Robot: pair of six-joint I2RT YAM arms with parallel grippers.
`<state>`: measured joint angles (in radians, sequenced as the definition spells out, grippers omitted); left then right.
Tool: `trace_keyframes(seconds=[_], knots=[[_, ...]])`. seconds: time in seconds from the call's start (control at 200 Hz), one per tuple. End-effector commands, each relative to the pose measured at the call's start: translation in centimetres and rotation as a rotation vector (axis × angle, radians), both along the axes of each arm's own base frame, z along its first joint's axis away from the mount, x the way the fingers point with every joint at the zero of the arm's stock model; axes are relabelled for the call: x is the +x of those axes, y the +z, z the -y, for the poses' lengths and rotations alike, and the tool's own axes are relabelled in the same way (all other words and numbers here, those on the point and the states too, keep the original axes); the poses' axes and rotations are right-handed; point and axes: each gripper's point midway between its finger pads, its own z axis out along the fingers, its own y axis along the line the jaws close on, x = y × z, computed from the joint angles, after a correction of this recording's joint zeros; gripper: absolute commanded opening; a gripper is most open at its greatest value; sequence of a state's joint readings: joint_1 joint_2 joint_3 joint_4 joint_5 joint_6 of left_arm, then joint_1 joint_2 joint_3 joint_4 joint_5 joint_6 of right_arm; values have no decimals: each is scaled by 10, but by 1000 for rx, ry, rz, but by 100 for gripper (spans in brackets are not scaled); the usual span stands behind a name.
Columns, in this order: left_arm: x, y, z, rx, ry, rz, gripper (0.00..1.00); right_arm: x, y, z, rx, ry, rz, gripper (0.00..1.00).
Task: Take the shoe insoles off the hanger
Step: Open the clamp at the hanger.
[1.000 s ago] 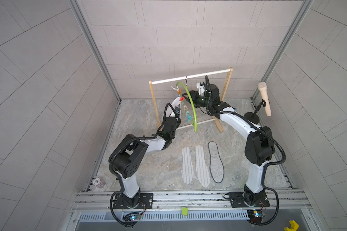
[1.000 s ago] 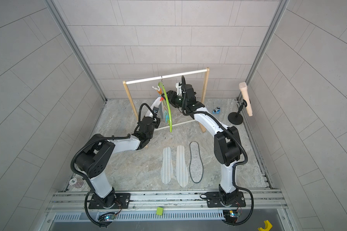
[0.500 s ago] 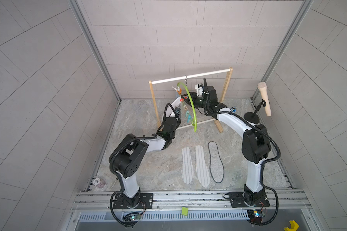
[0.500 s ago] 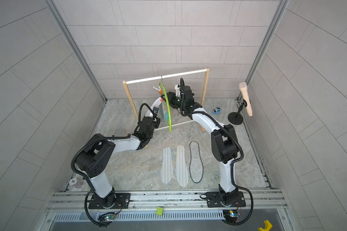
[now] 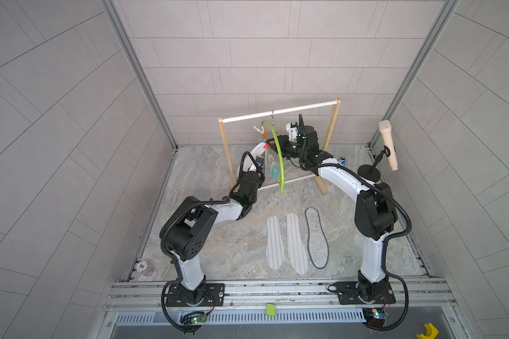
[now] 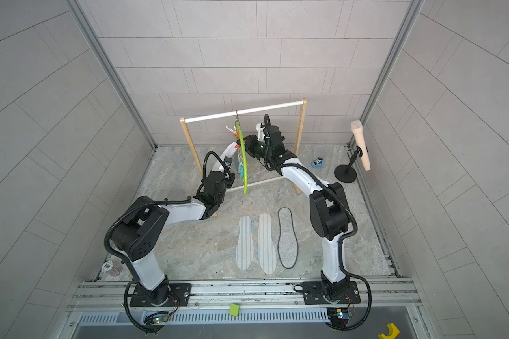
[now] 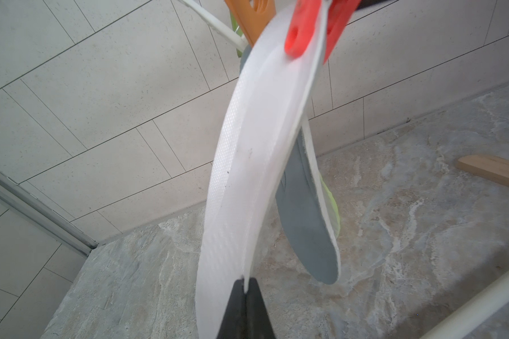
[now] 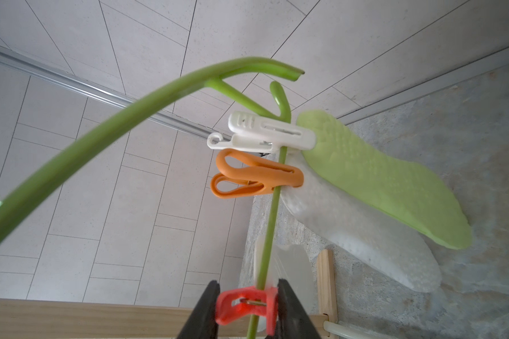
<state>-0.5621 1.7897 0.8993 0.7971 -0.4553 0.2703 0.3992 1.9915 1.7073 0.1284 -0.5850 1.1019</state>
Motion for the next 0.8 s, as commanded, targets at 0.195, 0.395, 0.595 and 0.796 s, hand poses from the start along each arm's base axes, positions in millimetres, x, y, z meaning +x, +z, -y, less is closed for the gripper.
trace_keyframes(seconds=[0.195,0.395,0.595,0.796], knots=[[3,4,-4,-24,16,17,0,0,11,-2,14,-9,14,27],[-4,-9,-9,-72,30,-7,0,0,17,0,18,-14,24,27],[-12,-20,-15,-108,52,-28,0,-1,20,0,22,-14,27,26],[-18,-31,-18,-122,57,-50,0,-1,21,0,24,-15,28,26]])
